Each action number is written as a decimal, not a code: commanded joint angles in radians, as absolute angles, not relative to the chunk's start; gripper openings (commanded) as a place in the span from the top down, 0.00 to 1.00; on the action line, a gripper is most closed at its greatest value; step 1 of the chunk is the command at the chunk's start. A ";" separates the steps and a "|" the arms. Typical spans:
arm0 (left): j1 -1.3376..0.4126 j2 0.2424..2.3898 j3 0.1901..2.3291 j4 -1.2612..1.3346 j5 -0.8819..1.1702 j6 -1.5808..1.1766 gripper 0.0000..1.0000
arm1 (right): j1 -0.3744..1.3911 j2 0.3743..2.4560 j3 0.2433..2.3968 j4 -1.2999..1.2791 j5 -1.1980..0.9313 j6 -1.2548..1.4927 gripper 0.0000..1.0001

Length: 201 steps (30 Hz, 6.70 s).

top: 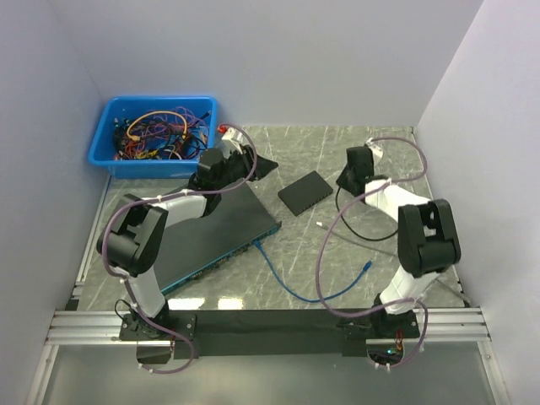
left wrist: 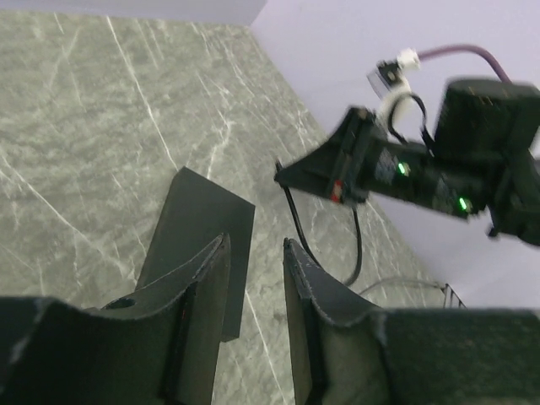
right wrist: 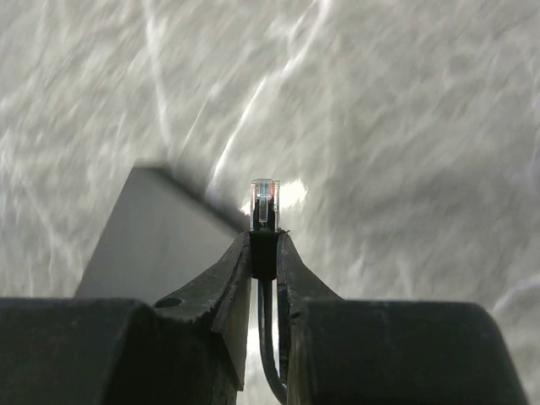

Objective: Insert the plug into the switch port

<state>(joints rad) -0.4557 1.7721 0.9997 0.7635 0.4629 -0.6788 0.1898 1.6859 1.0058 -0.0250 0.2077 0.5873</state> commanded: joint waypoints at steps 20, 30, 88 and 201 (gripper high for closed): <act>-0.456 1.923 1.176 0.497 0.373 -0.632 0.59 | 0.193 2.054 1.471 -0.388 -0.026 0.529 1.00; -0.454 2.206 1.652 0.009 0.252 -0.575 0.55 | 0.242 2.065 1.491 -0.384 -0.029 0.522 1.00; -0.457 2.223 1.391 0.299 0.357 -0.586 0.59 | 0.617 1.735 1.005 -0.175 0.094 0.319 1.00; -0.511 2.312 1.425 0.089 0.725 -0.284 0.64 | 0.607 1.944 1.259 0.107 0.161 0.066 1.00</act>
